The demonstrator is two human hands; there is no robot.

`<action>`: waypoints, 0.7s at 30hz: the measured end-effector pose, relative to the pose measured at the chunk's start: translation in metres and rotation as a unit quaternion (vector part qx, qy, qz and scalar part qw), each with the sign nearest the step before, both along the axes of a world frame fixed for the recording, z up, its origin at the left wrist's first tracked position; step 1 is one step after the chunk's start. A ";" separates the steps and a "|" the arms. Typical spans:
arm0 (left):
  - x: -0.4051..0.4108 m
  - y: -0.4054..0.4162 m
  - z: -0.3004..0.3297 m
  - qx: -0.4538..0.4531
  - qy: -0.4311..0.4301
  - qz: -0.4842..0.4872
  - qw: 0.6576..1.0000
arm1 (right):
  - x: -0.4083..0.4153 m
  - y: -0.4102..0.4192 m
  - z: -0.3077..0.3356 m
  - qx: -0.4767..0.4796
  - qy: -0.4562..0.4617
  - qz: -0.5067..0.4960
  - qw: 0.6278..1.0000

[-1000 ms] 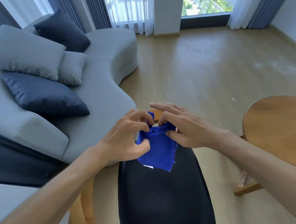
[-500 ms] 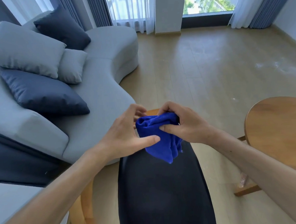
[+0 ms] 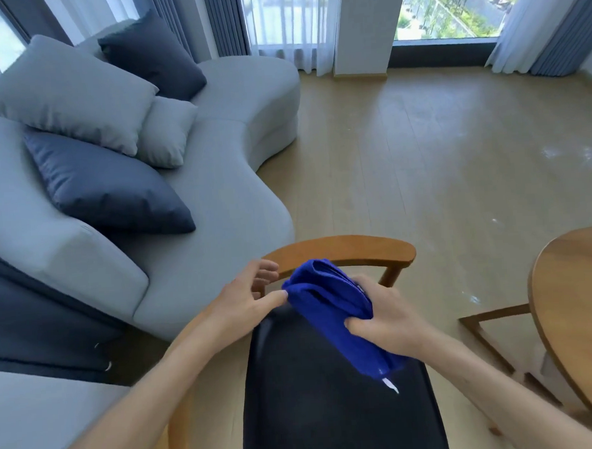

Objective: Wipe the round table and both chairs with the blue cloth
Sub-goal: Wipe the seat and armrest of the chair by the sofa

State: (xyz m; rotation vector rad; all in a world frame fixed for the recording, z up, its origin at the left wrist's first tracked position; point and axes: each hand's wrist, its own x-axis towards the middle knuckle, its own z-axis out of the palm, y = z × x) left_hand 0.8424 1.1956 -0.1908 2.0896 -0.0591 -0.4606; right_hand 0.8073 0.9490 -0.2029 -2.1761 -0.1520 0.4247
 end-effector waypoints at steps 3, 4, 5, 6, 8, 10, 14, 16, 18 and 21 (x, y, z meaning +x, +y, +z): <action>0.009 0.046 -0.042 0.241 -0.041 0.037 0.969 | 0.023 0.002 -0.026 -0.091 0.019 -0.052 0.994; 0.010 0.060 -0.055 0.311 -0.043 0.030 0.949 | 0.034 0.006 -0.029 -0.109 0.012 -0.069 0.992; 0.011 0.072 -0.067 0.363 -0.036 0.022 0.931 | 0.048 0.014 -0.031 -0.118 -0.004 -0.084 0.989; 0.012 0.081 -0.079 0.397 -0.026 0.014 0.917 | 0.062 0.025 -0.032 -0.122 -0.028 -0.099 0.987; 0.012 0.092 -0.100 0.436 -0.006 -0.005 0.900 | 0.092 0.056 -0.036 -0.144 -0.128 -0.114 0.975; 0.010 0.095 -0.114 0.455 0.011 -0.025 0.890 | 0.115 0.092 -0.052 -0.188 -0.239 -0.103 0.947; 0.014 0.095 -0.128 0.451 0.010 -0.030 0.892 | 0.135 0.154 -0.112 -0.294 -0.333 -0.002 0.896; 0.016 0.098 -0.133 0.445 0.007 -0.031 0.895 | 0.136 0.176 -0.136 -0.327 -0.339 0.059 0.880; 0.017 0.100 -0.136 0.450 0.006 -0.032 0.892 | 0.139 0.187 -0.148 -0.306 -0.318 0.086 0.893; 0.018 0.101 -0.136 0.456 0.010 -0.033 0.890 | 0.140 0.184 -0.156 -0.312 -0.324 0.109 0.886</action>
